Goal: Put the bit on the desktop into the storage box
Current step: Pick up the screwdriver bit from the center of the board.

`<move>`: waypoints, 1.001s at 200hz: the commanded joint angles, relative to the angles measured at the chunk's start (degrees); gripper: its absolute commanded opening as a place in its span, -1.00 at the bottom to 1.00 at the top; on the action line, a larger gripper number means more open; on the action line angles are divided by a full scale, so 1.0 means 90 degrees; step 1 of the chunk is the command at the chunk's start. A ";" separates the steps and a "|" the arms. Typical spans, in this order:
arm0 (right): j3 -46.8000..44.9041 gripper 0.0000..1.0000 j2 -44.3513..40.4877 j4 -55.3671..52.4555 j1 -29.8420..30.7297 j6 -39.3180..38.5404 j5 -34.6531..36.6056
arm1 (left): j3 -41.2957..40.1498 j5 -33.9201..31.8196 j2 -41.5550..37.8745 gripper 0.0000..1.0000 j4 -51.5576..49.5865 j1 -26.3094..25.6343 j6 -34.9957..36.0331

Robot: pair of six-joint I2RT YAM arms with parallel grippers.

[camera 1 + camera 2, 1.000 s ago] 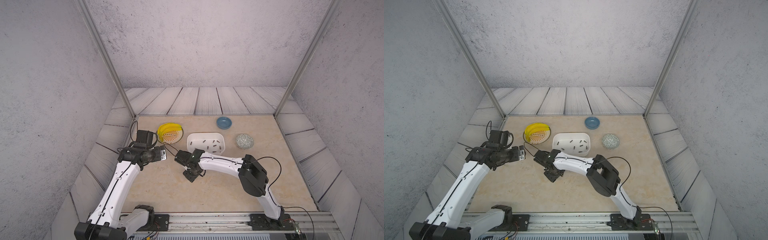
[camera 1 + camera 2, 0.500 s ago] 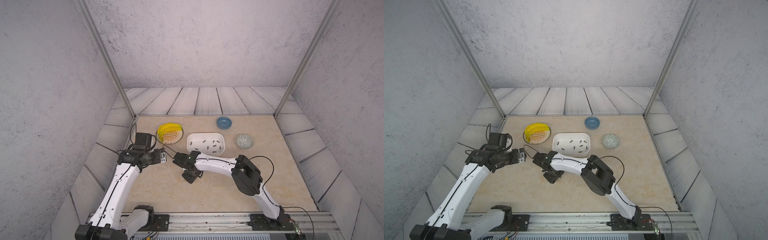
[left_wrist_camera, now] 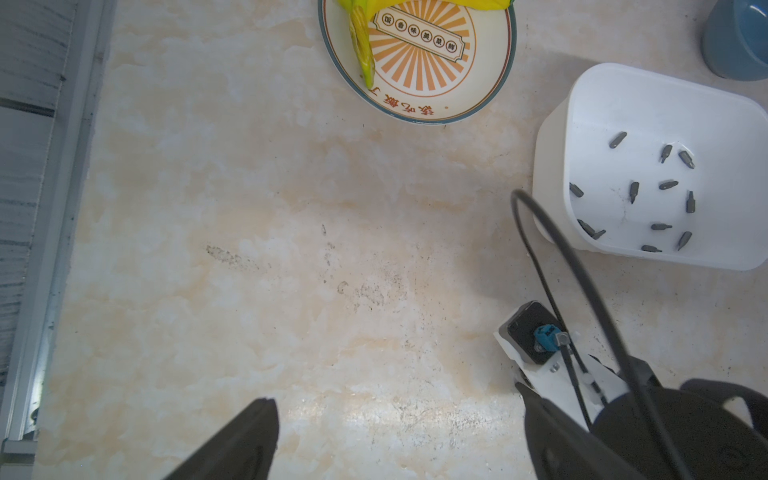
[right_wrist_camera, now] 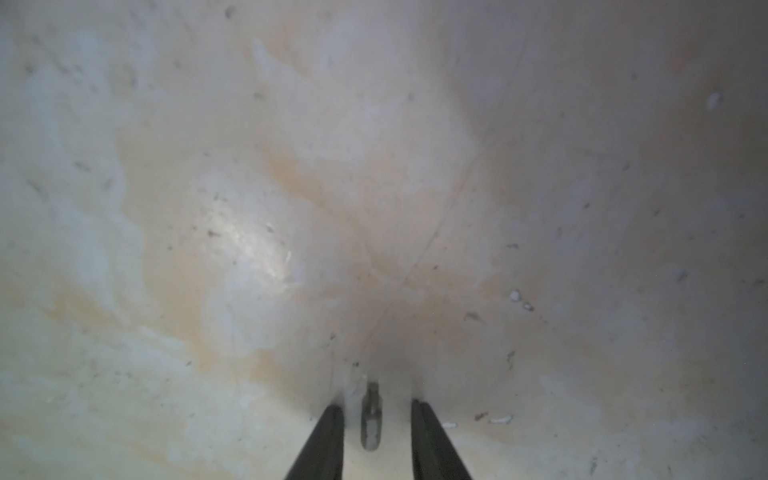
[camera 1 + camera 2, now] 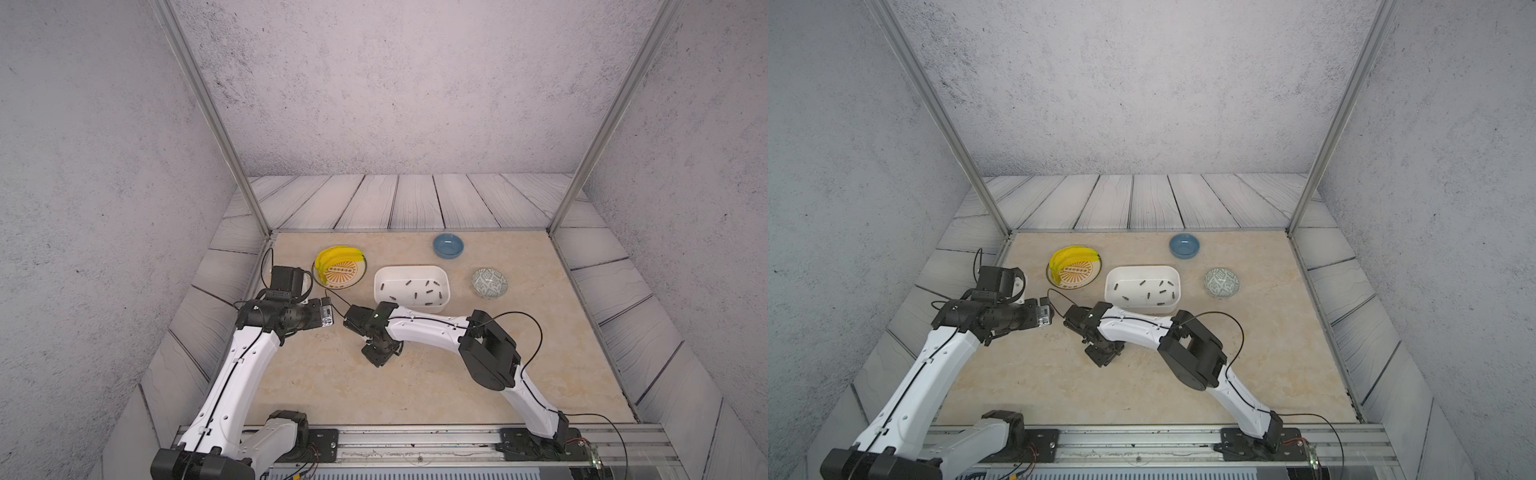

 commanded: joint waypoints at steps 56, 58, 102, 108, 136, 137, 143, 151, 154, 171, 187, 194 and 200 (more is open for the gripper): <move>0.0015 -0.50 0.0504 -0.0314 0.0003 0.0014 -0.0218 | -0.0098 0.0124 -0.0056 0.97 0.0066 0.0057 0.0077; 0.0015 -0.50 0.0526 -0.0334 0.0002 0.0012 -0.0226 | -0.0098 0.0126 -0.0059 0.97 0.0069 0.0057 0.0078; 0.0137 -0.61 0.0672 -0.0549 -0.0004 -0.0026 -0.0210 | -0.0098 0.0125 -0.0057 0.97 0.0052 0.0052 0.0095; 0.0182 -0.63 0.0702 -0.0614 -0.0001 -0.0027 -0.0191 | -0.0092 0.0125 -0.0051 0.97 0.0052 0.0057 0.0098; 0.0259 -0.75 0.0806 -0.0765 0.0003 -0.0069 -0.0161 | -0.0090 0.0136 -0.0070 0.97 0.0066 0.0055 0.0097; 0.0254 -0.75 0.0803 -0.0764 0.0004 -0.0068 -0.0161 | -0.0094 0.0136 -0.0070 0.97 0.0068 0.0056 0.0097; 0.0249 -0.79 0.0801 -0.0773 0.0003 -0.0070 -0.0152 | -0.0085 0.0131 -0.0070 0.97 0.0066 0.0058 0.0099; 0.0249 -0.84 0.0811 -0.0792 0.0001 -0.0074 -0.0132 | -0.0097 0.0141 -0.0062 0.97 0.0069 0.0053 0.0107; 0.0249 -0.87 0.0813 -0.0797 0.0002 -0.0068 -0.0131 | -0.0091 0.0142 -0.0061 0.97 0.0064 0.0057 0.0108; 0.0249 -1.00 0.0842 -0.0802 -0.0005 -0.0076 -0.0168 | -0.0100 0.0155 -0.0060 0.97 0.0078 0.0050 0.0108; 0.0235 -1.00 0.0851 -0.0795 -0.0005 -0.0049 -0.0191 | -0.0137 0.0184 -0.0060 0.97 0.0101 0.0053 0.0108; 0.0213 -1.00 0.0819 -0.0767 -0.0005 -0.0038 -0.0180 | -0.0148 0.0189 -0.0060 0.98 0.0102 0.0057 0.0108; 0.0194 -1.00 0.0781 -0.0737 -0.0005 -0.0023 -0.0157 | -0.0160 0.0193 -0.0060 0.97 0.0102 0.0056 0.0108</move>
